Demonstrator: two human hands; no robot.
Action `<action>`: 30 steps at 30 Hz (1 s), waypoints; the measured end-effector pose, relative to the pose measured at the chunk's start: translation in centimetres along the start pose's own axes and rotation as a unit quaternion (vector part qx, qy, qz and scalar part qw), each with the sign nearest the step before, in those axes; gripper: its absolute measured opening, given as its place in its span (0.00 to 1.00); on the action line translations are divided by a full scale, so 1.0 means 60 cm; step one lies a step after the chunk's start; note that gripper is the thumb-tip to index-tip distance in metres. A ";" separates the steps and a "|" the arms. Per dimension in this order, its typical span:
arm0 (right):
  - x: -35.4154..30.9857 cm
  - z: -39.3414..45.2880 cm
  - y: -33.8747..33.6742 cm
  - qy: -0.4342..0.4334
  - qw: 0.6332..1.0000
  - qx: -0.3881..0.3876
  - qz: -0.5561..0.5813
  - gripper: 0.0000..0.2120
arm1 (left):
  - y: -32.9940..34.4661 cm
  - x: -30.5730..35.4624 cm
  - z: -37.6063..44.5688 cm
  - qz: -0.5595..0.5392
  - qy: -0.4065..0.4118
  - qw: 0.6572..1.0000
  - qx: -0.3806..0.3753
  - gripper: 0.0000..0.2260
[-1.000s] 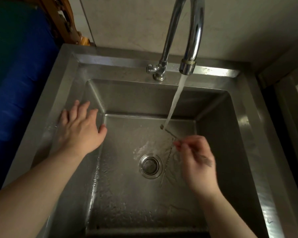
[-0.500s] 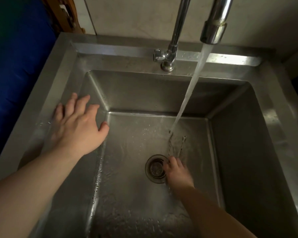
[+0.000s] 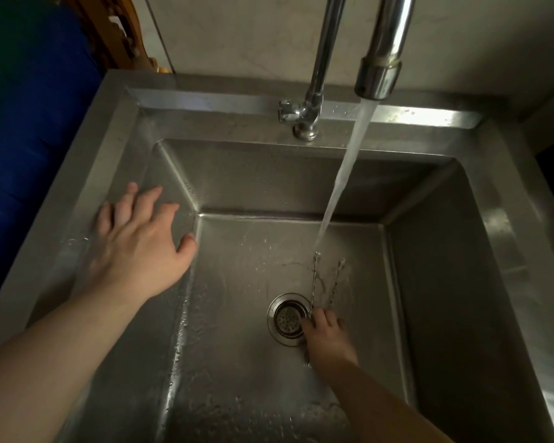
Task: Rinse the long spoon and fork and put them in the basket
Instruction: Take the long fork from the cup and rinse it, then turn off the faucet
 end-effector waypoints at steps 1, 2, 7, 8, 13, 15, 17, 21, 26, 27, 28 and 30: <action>-0.001 -0.006 -0.010 0.001 1.000 0.009 0.018 0.26 | -0.001 0.001 0.000 0.000 0.000 1.000 0.002 0.27; -0.002 -0.014 -0.025 0.006 0.999 0.027 0.044 0.25 | -0.002 0.001 0.000 0.001 -0.001 1.000 0.003 0.27; 0.002 -0.055 -0.114 0.039 0.947 0.185 0.259 0.13 | -0.009 0.001 0.004 -0.029 -0.030 0.999 0.005 0.28; 0.005 -0.062 -0.133 0.044 0.929 0.214 0.298 0.12 | -0.014 0.005 0.007 -0.039 -0.038 0.998 0.014 0.28; 0.017 -0.076 -0.199 0.074 0.878 0.273 0.386 0.11 | -0.076 0.097 0.062 -0.201 0.024 0.968 0.145 0.23; 0.019 -0.074 -0.214 0.080 0.869 0.281 0.400 0.11 | -0.109 0.145 0.100 -0.263 0.065 0.945 0.181 0.22; 0.020 -0.070 -0.227 0.084 0.862 0.291 0.408 0.11 | -0.133 0.186 0.140 -0.310 0.093 0.929 0.178 0.22; 0.021 -0.067 -0.234 0.097 0.850 0.299 0.422 0.11 | -0.147 0.224 0.197 -0.312 0.109 0.933 0.144 0.20; 0.023 -0.070 -0.228 0.099 0.847 0.292 0.433 0.11 | -0.143 0.237 0.198 -0.325 0.133 0.922 0.161 0.15; 0.023 -0.069 -0.228 0.098 0.848 0.291 0.433 0.10 | -0.143 0.235 0.199 -0.327 0.127 0.921 0.169 0.15; 0.021 -0.067 -0.230 0.095 0.848 0.291 0.433 0.10 | -0.144 0.234 0.201 -0.324 0.124 0.921 0.176 0.15; 0.017 -0.062 -0.235 0.089 0.845 0.293 0.438 0.09 | -0.146 0.232 0.204 -0.319 0.126 0.921 0.185 0.14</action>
Point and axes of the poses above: each hand's wrist, its own z-axis towards the middle knuckle, its own y-axis out of the palm, x = y × z, the point moved 5 cm from there along z, towards the middle knuckle, and after that the axes turned 4 degrees about y, right-handed, at the moved point
